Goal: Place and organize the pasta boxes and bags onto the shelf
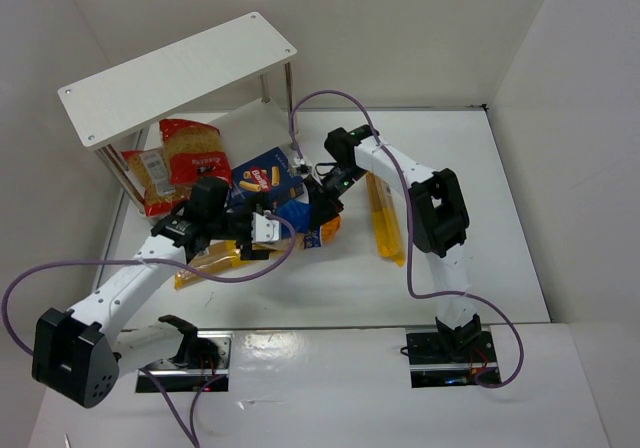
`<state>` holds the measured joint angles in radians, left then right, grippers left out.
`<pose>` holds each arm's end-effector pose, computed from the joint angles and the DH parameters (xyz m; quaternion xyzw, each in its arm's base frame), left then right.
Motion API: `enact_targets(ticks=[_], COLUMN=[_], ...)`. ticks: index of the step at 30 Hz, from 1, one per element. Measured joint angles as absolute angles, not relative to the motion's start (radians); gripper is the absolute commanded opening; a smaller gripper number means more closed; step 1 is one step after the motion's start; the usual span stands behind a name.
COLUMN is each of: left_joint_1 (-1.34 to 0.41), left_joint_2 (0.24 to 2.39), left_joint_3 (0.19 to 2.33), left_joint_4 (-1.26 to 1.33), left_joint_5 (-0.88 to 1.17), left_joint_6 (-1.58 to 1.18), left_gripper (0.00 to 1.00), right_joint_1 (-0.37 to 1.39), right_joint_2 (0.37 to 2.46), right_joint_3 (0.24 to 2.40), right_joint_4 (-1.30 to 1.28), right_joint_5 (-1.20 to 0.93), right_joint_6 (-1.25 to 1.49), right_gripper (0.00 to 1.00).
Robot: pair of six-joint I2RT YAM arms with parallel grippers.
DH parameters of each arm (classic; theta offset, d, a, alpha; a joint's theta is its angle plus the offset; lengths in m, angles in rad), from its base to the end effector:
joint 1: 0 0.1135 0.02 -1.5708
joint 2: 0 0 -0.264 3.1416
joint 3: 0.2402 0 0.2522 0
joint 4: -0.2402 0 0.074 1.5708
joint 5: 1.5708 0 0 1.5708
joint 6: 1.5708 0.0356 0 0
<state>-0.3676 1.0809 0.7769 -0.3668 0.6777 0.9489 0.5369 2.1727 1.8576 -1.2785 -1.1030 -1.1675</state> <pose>0.2040 -0.1025 0.2671 0.6339 0.5834 -0.1692 0.4788 0.3437 0.2416 0.2222 -0.6372 0.5652 0.5011 0.1532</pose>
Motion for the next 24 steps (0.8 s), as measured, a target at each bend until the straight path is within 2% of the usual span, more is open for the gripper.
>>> enact_targets(ticks=[11,12,13,14,15,16,21,22,23,24], left_joint_1=[-0.439,-0.443,-0.449,-0.455,-0.461,-0.469,-0.500,-0.505,-0.509,-0.513], left_joint_2=[1.163,1.168,1.170,1.174,1.178,1.188,1.250,1.252,1.250,1.243], left_joint_3=[0.791,0.790,0.786,0.779,0.776,0.774,0.776,0.776,0.776,0.776], left_joint_4=[-0.339,-0.332,-0.320,-0.307,-0.297,-0.287,-0.205,-0.193,-0.186,-0.182], left_joint_5=[0.685,0.677,0.669,0.656,0.643,0.630,0.514,0.495,0.477,0.458], left_joint_6=[0.943,0.939,0.934,0.928,0.913,0.895,0.777,0.751,0.726,0.701], left_gripper=[0.99,0.96,0.91,0.81,0.21,0.00,0.00,0.00,0.00,0.00], right_joint_1=[0.537,0.537,0.537,0.537,0.537,0.537,0.526,0.525,0.524,0.522], right_joint_2=[2.173,2.173,2.173,2.173,2.173,2.173,2.173,2.172,2.172,2.172], right_joint_3=[1.858,1.858,1.858,1.858,1.857,1.857,1.857,1.857,1.857,1.857], right_joint_4=[-1.291,-1.291,-1.291,-1.290,-1.290,-1.288,-1.271,-1.267,-1.263,-1.256], right_joint_5=[-1.068,-1.065,-1.063,-1.059,-1.052,-1.045,-0.982,-0.982,-0.984,-0.989], right_joint_6=[-1.164,-1.164,-1.164,-1.164,-1.164,-1.164,-1.161,-1.158,-1.150,-1.135], right_gripper=[0.00,0.00,0.00,0.00,0.00,0.00,0.02,0.10,0.32,0.36])
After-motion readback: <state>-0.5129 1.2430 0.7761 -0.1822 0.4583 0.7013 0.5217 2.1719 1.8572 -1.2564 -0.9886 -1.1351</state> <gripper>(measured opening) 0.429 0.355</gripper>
